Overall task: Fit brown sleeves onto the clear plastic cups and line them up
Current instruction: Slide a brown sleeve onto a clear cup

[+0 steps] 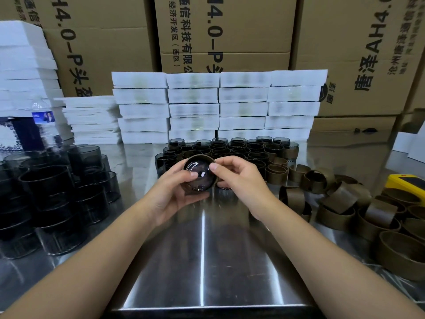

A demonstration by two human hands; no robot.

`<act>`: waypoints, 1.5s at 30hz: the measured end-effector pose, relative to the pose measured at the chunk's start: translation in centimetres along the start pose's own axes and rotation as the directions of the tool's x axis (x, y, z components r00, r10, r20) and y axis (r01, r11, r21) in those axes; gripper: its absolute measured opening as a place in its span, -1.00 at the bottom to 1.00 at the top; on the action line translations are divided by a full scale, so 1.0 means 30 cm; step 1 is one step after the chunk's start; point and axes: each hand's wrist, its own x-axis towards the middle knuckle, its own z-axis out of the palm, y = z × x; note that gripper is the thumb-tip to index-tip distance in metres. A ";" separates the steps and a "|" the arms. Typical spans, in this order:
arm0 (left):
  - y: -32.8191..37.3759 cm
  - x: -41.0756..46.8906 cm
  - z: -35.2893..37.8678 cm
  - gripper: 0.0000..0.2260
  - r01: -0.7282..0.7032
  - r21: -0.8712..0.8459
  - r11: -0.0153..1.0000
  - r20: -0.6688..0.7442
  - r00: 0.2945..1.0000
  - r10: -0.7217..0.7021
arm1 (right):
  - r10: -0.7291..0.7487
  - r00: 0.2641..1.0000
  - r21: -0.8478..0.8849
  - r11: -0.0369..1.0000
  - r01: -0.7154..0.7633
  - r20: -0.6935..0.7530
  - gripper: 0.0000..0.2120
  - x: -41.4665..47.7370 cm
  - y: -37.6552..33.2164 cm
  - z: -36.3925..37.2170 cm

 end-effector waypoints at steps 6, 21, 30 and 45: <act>0.001 -0.015 0.023 -0.71 0.070 -0.100 0.992 0.072 0.995 -0.063 | 0.170 0.985 -0.153 0.975 -0.163 0.038 -0.43 0.011 0.023 0.001; 0.001 -0.006 0.043 -0.51 0.082 0.000 0.997 -0.100 0.992 -0.082 | 0.080 0.996 -0.270 0.961 -0.064 0.049 -0.49 0.017 0.049 0.006; 0.005 -0.011 0.051 -0.58 0.116 0.113 0.987 -0.249 0.965 -0.085 | 0.065 0.996 -0.326 0.944 -0.042 0.061 -0.70 0.018 0.050 0.006; 0.018 -0.011 0.055 -0.60 0.122 0.114 0.986 -0.267 0.960 -0.088 | 0.073 0.990 -0.255 0.966 -0.040 0.121 -0.58 0.017 0.045 0.010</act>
